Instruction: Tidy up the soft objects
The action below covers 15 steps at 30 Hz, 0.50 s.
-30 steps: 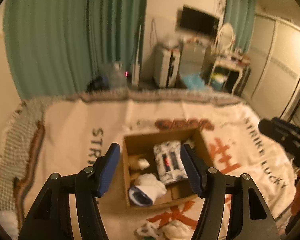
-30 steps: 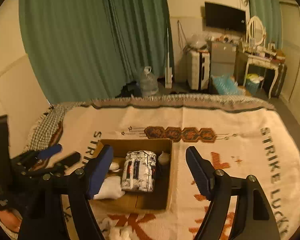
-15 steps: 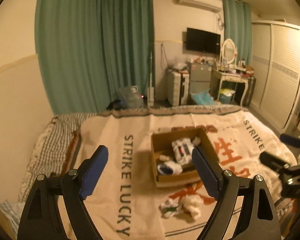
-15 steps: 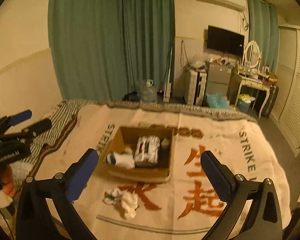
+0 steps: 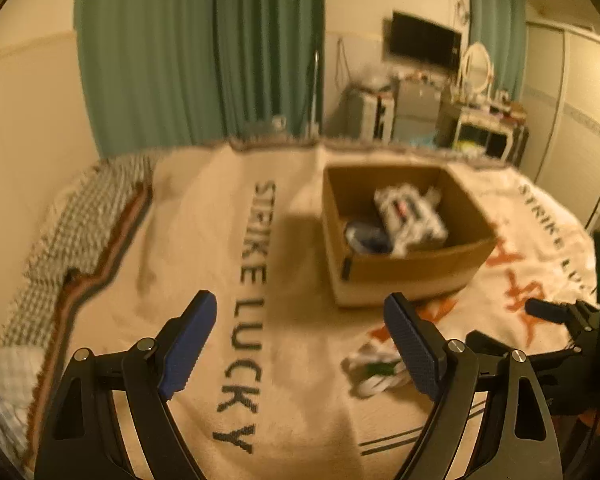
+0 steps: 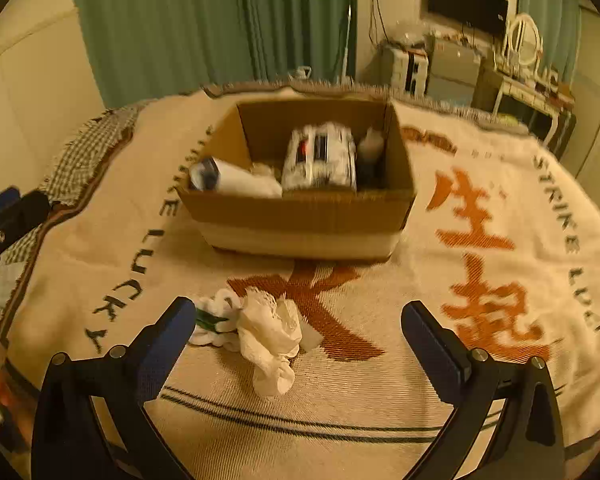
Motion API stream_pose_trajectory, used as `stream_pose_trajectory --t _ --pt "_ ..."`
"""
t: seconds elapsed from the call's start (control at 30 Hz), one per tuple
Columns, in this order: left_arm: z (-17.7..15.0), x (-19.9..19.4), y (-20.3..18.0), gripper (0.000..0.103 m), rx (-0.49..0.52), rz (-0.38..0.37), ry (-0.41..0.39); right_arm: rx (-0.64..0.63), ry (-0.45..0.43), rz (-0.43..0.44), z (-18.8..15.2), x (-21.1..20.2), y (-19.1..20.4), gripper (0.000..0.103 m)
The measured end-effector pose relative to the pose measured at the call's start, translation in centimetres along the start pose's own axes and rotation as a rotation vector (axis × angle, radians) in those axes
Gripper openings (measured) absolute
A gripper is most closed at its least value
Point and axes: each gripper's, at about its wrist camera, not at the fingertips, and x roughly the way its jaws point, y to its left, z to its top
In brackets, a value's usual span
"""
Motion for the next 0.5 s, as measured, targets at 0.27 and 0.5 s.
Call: stream_pose_trajectory --t 0.27,0.5 --pt "-2.4 5.5 -0.1 0.087 0.01 0.005 0.192 -0.013 0.072 0.029 -2.0 5.6 1.0 0.101" --pt "-4.7 6.7 -1.3 0.087 0.02 0.002 0.232 -0.025 0.116 0.071 -2.6 7.0 1.4 0.025"
